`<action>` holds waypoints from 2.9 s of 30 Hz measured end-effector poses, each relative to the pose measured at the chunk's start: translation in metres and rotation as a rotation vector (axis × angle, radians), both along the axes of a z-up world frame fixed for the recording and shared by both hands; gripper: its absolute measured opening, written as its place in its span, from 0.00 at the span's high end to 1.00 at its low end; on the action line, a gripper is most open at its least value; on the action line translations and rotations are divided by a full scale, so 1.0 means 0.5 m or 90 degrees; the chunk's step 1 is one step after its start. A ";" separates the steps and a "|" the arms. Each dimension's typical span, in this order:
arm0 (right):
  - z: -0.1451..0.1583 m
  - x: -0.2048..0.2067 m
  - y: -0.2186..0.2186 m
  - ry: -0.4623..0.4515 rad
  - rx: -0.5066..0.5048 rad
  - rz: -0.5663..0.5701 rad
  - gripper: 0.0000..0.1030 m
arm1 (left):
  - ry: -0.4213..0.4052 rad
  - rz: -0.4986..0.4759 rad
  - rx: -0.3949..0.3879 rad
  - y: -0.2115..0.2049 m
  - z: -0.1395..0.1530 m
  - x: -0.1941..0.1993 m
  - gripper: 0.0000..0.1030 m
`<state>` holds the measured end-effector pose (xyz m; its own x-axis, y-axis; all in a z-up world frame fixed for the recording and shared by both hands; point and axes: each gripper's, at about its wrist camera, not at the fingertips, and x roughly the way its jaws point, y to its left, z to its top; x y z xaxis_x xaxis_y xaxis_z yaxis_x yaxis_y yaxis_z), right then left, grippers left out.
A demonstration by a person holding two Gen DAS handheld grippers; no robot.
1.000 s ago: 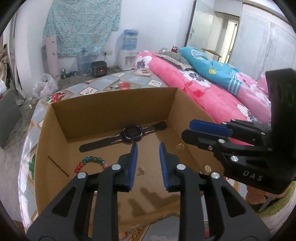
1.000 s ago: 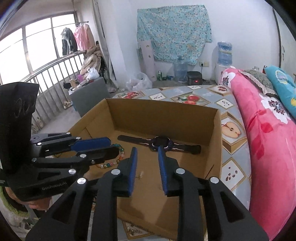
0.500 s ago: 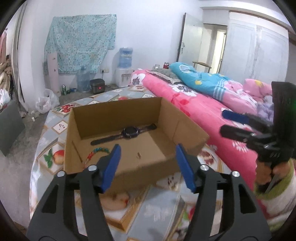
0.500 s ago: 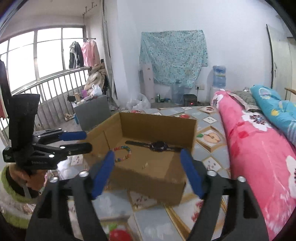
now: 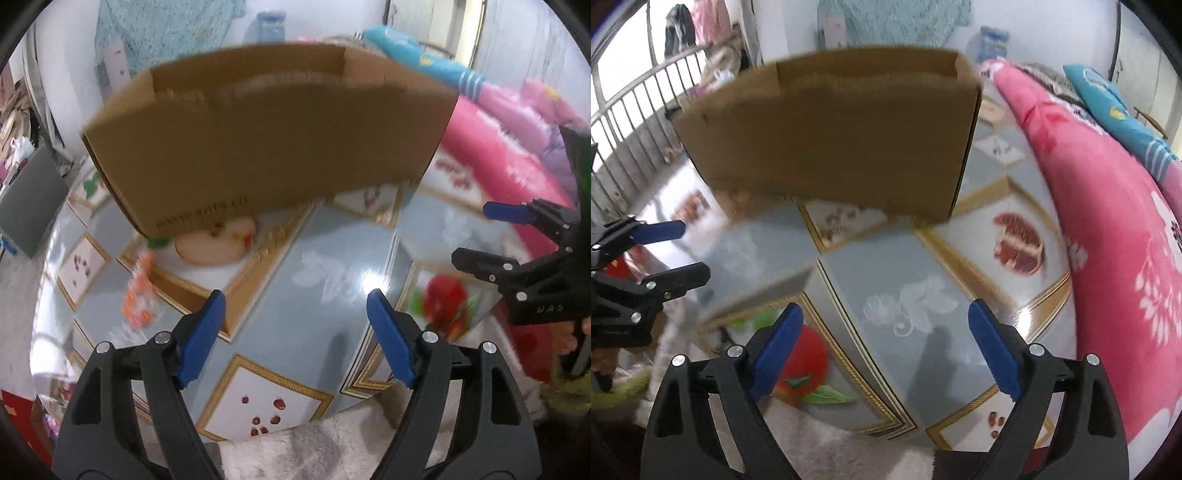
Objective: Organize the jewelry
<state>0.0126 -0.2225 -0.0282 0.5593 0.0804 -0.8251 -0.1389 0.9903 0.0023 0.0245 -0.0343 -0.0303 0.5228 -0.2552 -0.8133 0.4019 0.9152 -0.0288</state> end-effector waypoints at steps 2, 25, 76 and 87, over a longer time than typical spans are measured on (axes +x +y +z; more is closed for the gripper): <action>-0.015 0.002 0.006 0.008 -0.021 -0.006 0.14 | 0.003 -0.002 -0.005 -0.003 -0.011 -0.001 0.27; -0.001 0.002 -0.018 0.001 0.031 -0.001 0.06 | -0.020 0.009 0.014 -0.015 -0.044 0.001 0.08; 0.014 0.067 0.005 -0.017 0.230 0.060 0.91 | -0.024 0.020 0.015 -0.010 -0.044 -0.004 0.07; 0.016 0.040 0.007 -0.048 0.139 0.054 0.66 | -0.030 0.019 0.014 -0.010 -0.047 -0.017 0.07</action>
<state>0.0328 -0.2190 -0.0202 0.6018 0.3013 -0.7396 -0.2293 0.9523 0.2014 0.0159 -0.0395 -0.0538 0.5680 -0.2207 -0.7929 0.3744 0.9272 0.0101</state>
